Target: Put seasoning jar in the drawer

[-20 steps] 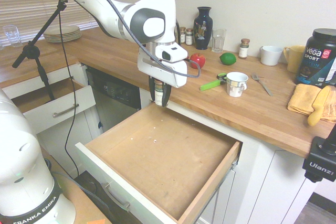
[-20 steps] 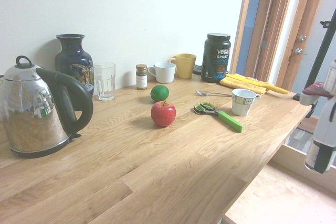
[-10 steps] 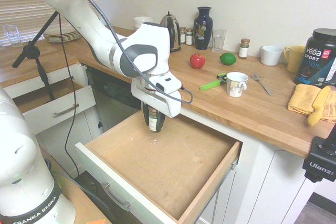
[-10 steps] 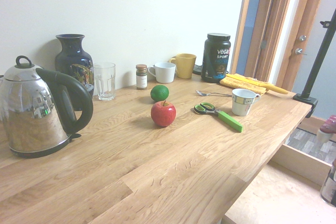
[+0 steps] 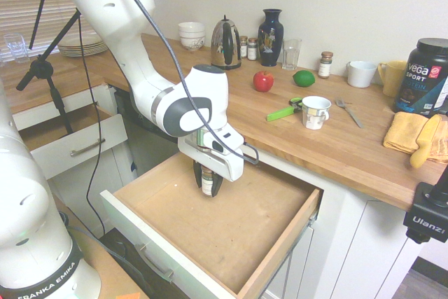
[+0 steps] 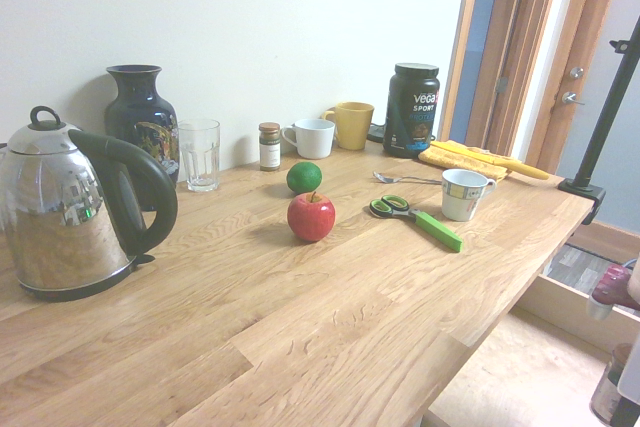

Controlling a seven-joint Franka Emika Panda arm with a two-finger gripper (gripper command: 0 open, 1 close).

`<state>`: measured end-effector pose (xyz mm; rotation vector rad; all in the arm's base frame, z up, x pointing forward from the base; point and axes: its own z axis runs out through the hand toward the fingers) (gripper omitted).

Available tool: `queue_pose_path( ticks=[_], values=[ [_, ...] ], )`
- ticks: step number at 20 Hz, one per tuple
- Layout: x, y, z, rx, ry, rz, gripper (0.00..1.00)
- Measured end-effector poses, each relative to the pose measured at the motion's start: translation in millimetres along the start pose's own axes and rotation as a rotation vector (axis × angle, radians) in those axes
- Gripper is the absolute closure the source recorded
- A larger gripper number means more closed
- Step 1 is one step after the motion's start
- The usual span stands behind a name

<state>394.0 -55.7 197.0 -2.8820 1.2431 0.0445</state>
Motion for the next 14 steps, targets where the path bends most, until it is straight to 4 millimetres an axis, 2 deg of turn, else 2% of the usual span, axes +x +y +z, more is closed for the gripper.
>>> queue_pose_path(
  ticks=[7,14],
  values=[
    [7.6,1.2,31.1,-0.011,-0.011,0.011,1.00],
    [11.0,-2.2,53.6,-0.015,-0.027,0.013,1.00]
  ],
)
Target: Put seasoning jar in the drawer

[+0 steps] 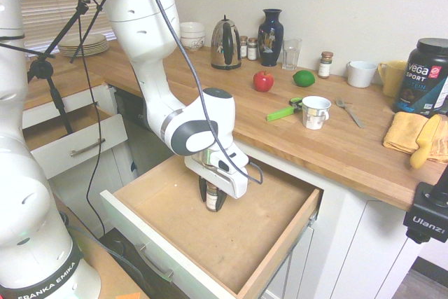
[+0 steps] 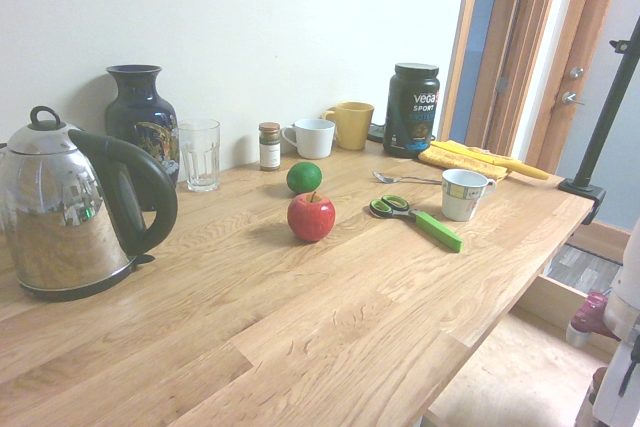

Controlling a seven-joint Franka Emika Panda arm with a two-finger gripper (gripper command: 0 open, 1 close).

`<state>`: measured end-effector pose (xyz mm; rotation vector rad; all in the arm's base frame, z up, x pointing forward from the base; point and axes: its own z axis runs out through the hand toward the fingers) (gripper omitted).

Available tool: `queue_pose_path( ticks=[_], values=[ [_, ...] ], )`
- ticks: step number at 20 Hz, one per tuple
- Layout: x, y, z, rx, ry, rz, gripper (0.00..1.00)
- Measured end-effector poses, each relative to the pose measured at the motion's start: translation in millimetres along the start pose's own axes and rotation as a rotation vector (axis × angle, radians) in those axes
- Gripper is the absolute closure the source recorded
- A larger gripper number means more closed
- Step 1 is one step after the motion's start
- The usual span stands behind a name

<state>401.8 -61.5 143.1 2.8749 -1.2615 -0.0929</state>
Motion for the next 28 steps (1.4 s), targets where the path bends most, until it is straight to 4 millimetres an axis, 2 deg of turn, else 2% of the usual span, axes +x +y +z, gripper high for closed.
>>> queue_pose_path(
  ticks=[5,6,22,24,28],
  values=[
    [1.8,-0.7,8.9,-0.002,-0.005,0.003,1.00],
    [2.0,-0.6,8.9,-0.001,-0.005,0.005,0.00],
    [5.2,-1.2,4.3,0.004,-0.005,0.019,0.00],
    [7.0,-2.5,-5.4,0.011,-0.004,0.020,0.00],
    [2.1,-5.2,-46.9,0.048,0.009,0.008,0.00]
  ],
)
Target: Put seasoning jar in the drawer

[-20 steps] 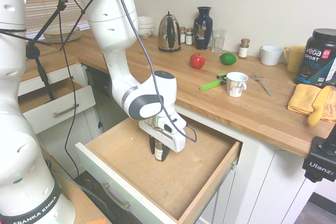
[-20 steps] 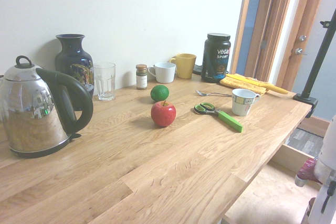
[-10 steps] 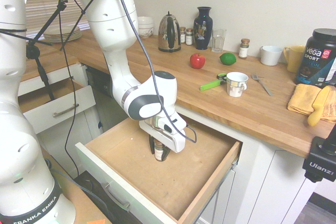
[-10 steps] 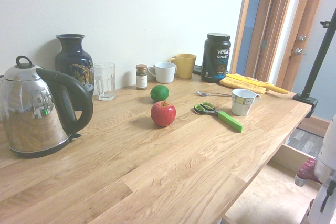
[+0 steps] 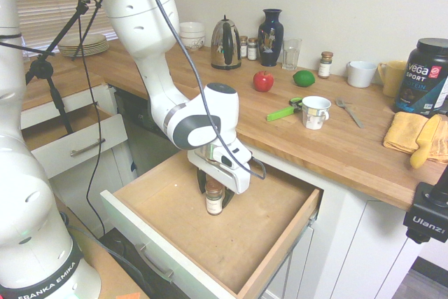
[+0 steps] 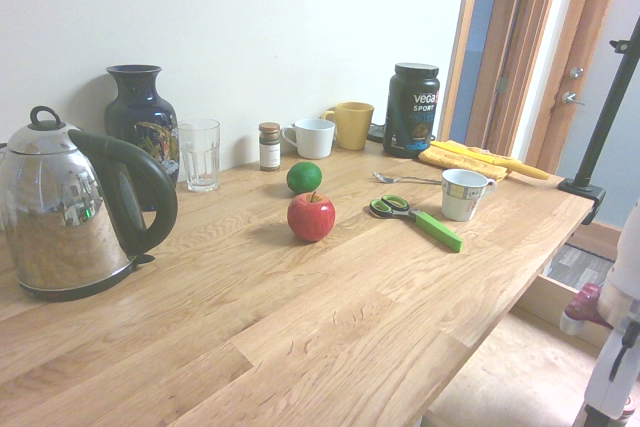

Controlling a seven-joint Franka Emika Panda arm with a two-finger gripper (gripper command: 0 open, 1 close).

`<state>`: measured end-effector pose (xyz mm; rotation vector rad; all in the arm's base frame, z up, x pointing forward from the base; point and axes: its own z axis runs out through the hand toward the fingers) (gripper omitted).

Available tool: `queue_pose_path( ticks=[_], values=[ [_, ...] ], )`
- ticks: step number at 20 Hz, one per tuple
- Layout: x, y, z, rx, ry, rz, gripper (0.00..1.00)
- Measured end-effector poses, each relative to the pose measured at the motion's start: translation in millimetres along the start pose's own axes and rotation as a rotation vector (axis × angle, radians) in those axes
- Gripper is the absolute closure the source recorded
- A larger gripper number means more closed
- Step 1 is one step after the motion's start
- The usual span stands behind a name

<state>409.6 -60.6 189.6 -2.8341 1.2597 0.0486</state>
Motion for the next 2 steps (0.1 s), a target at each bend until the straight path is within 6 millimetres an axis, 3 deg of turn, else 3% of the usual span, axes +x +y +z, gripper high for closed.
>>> queue_pose_path(
  ticks=[2],
  values=[
    [-8.1,2.9,-19.8,0.019,0.011,-0.008,0.00]
  ],
)
